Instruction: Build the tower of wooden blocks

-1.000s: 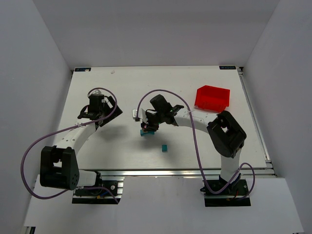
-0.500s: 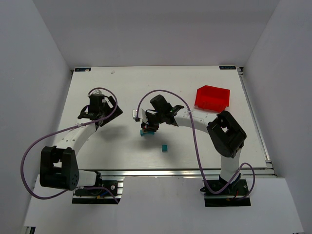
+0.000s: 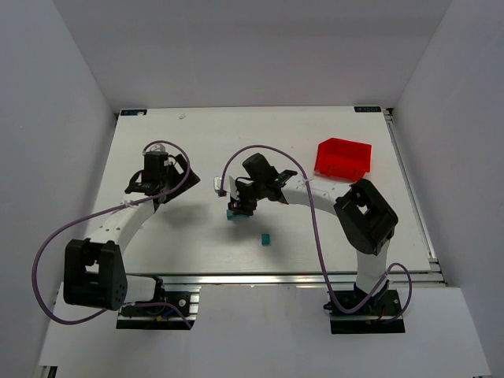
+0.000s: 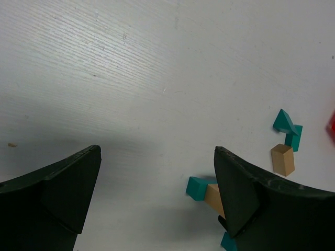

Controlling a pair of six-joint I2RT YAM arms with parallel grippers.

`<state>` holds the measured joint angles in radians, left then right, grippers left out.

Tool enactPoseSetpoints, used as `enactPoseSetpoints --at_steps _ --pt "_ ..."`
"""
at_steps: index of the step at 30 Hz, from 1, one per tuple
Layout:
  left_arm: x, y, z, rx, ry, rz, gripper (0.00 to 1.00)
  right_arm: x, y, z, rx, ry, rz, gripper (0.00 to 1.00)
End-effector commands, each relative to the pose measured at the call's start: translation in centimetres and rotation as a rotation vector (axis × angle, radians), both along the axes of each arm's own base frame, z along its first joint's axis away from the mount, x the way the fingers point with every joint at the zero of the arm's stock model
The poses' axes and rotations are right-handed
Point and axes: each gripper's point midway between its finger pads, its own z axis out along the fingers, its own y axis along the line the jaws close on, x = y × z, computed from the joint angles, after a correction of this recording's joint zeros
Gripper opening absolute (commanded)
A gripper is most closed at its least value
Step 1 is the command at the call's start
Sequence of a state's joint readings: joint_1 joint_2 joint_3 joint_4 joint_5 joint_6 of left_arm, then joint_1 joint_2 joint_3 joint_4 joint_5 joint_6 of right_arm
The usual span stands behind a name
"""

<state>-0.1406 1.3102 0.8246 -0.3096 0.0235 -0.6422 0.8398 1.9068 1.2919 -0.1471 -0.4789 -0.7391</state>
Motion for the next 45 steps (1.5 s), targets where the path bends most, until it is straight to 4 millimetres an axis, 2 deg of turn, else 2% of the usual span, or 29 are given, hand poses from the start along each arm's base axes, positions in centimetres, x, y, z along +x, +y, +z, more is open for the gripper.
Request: enactPoseSetpoints --at_steps 1,8,9,10,14,15,17,20,22,23,24,25,26,29,31,36,40,42,45 --pt "-0.1 -0.4 1.4 -0.008 -0.053 -0.023 0.98 0.1 0.2 0.4 0.017 -0.018 -0.003 0.56" --pt "-0.2 -0.6 1.5 -0.012 -0.057 -0.036 0.98 0.1 0.4 1.0 0.032 -0.009 -0.014 0.72" --pt "-0.1 -0.6 1.6 -0.011 -0.06 -0.039 0.98 -0.2 0.5 1.6 0.046 -0.004 -0.001 0.83" --pt "-0.1 -0.6 1.9 -0.011 -0.068 -0.038 0.98 -0.3 0.6 2.1 0.057 -0.007 0.002 0.89" --pt "0.0 -0.6 3.2 -0.012 -0.093 -0.044 0.98 -0.3 0.8 6.0 0.134 -0.037 -0.006 0.89" --pt "-0.1 -0.7 3.7 -0.017 -0.102 -0.052 0.98 -0.3 0.6 7.9 0.165 -0.056 -0.018 0.89" --pt "0.1 -0.9 4.8 -0.022 -0.121 -0.056 0.98 0.5 0.4 9.9 0.205 -0.097 -0.071 0.89" --pt "0.1 -0.8 6.3 -0.02 -0.134 -0.053 0.98 2.9 -1.4 12.2 0.267 -0.135 -0.272 0.89" --pt "0.2 -0.9 7.1 -0.02 -0.14 -0.058 0.98 5.2 -3.7 12.2 0.272 -0.149 -0.47 0.89" --pt "0.3 -1.1 7.4 -0.022 -0.145 -0.068 0.98 6.1 -4.7 12.1 0.264 -0.149 -0.546 0.89" --pt "0.2 -1.2 7.6 -0.024 -0.145 -0.078 0.98 7.4 -6.3 12.0 0.275 -0.106 -0.709 0.89" --pt "0.3 -1.4 7.6 -0.031 -0.138 -0.088 0.98 7.9 -7.7 11.1 0.265 -0.067 -0.764 0.89" --pt "0.7 -1.6 8.3 -0.035 -0.151 -0.096 0.98 7.7 -8.4 10.1 0.242 -0.033 -0.783 0.89" --pt "1.0 -1.8 8.7 -0.03 -0.152 -0.109 0.98 7.2 -10.7 6.5 0.146 0.052 -0.854 0.89" --pt "1.2 -1.9 8.8 -0.035 -0.157 -0.115 0.98 7.3 -13.2 3.9 0.064 0.073 -0.931 0.84" --pt "1.4 -2.2 8.8 -0.038 -0.166 -0.138 0.98 8.3 -17.0 0.3 -0.041 0.101 -1.044 0.8" --pt "1.5 -2.4 8.4 -0.029 -0.151 -0.155 0.98 8.2 -17.9 -1.8 -0.083 0.138 -1.053 0.78" --pt "1.6 -2.5 8.2 -0.033 -0.144 -0.161 0.98 8.4 -17.7 -2.5 -0.077 0.155 -1.04 0.67" --pt "1.7 -2.6 8.1 -0.032 -0.145 -0.17 0.98 8.5 -17.3 -3.2 -0.082 0.173 -1.024 0.59"
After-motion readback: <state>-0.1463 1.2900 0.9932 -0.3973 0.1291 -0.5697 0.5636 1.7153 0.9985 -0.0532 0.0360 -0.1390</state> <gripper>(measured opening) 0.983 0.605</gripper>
